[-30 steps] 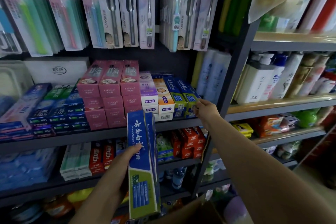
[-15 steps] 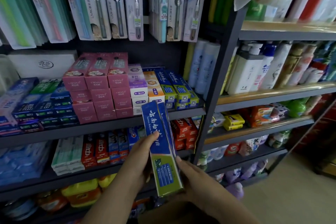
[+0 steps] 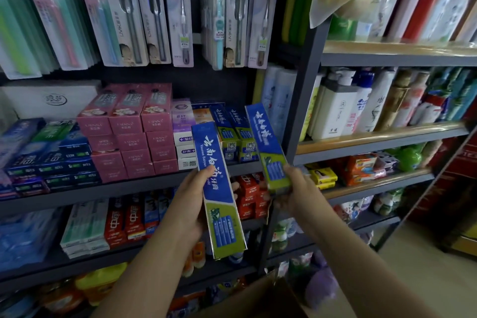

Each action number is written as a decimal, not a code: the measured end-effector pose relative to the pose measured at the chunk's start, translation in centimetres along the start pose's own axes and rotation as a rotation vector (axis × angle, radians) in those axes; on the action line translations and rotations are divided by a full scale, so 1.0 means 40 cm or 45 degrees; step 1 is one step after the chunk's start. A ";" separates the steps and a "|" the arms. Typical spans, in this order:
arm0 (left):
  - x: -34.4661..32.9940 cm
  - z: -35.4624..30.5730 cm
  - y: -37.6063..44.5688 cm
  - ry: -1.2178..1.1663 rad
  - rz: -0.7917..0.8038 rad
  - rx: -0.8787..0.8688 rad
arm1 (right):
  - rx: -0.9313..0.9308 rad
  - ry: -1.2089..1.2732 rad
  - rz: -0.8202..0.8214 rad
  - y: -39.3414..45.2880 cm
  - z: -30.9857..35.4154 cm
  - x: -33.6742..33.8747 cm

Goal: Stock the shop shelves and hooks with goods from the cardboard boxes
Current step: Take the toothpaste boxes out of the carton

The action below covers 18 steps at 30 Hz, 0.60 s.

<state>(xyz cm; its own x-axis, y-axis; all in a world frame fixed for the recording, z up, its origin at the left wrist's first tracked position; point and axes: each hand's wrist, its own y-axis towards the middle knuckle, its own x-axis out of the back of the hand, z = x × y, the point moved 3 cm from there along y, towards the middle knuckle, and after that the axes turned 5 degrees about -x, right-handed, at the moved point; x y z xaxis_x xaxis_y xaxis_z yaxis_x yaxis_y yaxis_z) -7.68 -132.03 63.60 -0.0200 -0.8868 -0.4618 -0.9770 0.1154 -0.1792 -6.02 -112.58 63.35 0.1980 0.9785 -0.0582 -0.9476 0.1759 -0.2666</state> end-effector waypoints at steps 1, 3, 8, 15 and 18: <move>0.000 0.000 -0.001 -0.014 0.009 0.029 | -0.001 0.046 -0.008 0.031 0.024 0.005; 0.004 0.007 0.001 -0.031 0.024 0.082 | -0.022 0.128 -0.007 0.088 0.070 0.010; 0.012 0.010 0.013 -0.011 0.023 0.120 | -0.170 0.214 -0.022 0.195 0.112 0.012; 0.020 0.003 0.039 0.029 0.009 0.119 | -0.395 0.317 -0.025 0.266 0.085 0.009; 0.024 0.008 0.044 0.024 -0.002 0.126 | -0.485 0.394 -0.080 0.273 0.072 -0.007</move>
<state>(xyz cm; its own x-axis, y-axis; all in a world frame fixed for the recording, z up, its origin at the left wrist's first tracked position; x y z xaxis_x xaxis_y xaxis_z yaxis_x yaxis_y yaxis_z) -9.35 -132.54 62.57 -0.0233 -0.8952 -0.4450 -0.9512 0.1568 -0.2656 -17.14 -110.64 63.22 0.3716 0.8791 -0.2986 -0.7840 0.1248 -0.6081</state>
